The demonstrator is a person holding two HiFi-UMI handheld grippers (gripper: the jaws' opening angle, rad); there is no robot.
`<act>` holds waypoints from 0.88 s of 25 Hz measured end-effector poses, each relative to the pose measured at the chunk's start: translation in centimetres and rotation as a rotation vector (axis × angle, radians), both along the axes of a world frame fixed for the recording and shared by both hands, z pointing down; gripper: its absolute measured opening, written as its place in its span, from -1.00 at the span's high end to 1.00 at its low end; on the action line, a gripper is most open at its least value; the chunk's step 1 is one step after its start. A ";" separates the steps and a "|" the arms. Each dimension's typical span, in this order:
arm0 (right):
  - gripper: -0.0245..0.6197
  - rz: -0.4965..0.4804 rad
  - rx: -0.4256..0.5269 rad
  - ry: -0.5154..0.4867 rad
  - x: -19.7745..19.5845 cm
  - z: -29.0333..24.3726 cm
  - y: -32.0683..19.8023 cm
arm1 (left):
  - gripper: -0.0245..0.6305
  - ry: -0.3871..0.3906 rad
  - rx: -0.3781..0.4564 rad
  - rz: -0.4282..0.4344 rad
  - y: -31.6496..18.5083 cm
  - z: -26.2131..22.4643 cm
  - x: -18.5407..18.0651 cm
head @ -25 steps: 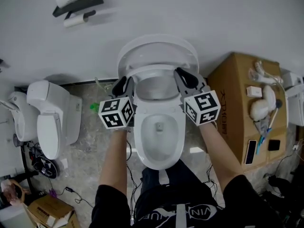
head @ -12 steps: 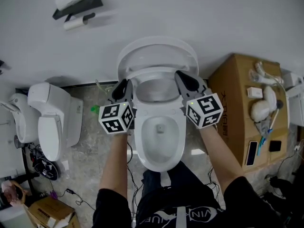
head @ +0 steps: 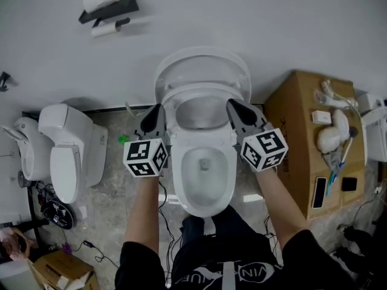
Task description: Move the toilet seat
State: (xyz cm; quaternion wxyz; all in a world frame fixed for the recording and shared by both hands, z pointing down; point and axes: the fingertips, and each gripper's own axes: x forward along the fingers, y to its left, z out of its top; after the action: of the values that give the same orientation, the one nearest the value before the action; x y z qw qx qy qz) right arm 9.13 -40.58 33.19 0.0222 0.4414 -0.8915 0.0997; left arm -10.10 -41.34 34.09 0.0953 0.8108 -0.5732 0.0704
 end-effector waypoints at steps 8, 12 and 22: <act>0.90 0.001 0.016 0.017 0.4 -1.0 5.3 | 0.92 -0.023 -0.033 0.023 5.3 -0.3 -0.4; 0.90 -0.010 0.043 0.054 0.4 -1.8 8.5 | 0.92 -0.027 -0.028 0.036 8.2 -1.0 -0.7; 0.90 0.008 0.053 0.061 1.9 -3.1 14.2 | 0.92 -0.023 -0.018 0.030 14.1 -2.9 -2.6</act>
State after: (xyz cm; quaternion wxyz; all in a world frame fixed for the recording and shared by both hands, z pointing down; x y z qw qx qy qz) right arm 11.03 -26.41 30.07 0.0375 0.4484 -0.8908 0.0627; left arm -12.66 -27.28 31.21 0.0948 0.8175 -0.5615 0.0864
